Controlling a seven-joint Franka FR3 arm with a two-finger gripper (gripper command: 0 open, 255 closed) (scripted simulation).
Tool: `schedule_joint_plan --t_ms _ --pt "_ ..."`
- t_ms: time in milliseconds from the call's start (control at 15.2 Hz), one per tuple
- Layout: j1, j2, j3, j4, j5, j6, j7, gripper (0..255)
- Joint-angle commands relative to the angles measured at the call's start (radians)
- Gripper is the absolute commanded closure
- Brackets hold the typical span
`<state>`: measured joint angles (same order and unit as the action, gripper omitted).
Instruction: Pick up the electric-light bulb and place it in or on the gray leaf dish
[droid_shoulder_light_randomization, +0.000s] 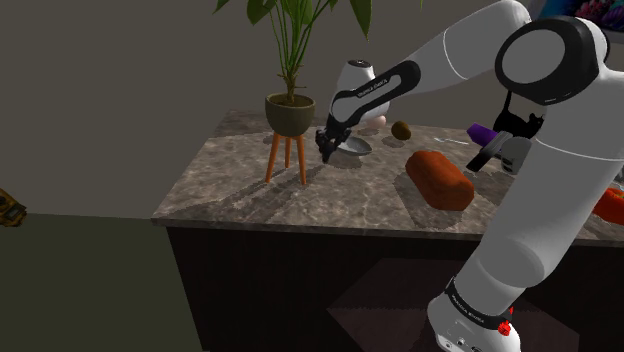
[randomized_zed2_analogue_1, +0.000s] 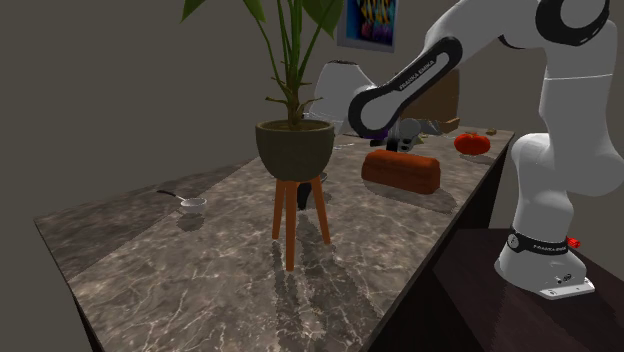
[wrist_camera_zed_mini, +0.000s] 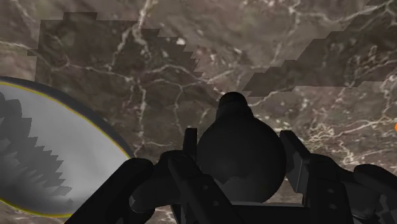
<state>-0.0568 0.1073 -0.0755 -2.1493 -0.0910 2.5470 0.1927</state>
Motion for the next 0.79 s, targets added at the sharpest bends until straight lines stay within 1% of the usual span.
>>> schedule_joint_plan --t_ms 0,726 --pt "0.0 -0.014 0.0 0.009 0.001 -0.022 -0.002 255" --pt "0.002 -0.08 0.002 0.083 0.007 -0.163 -0.013 255"
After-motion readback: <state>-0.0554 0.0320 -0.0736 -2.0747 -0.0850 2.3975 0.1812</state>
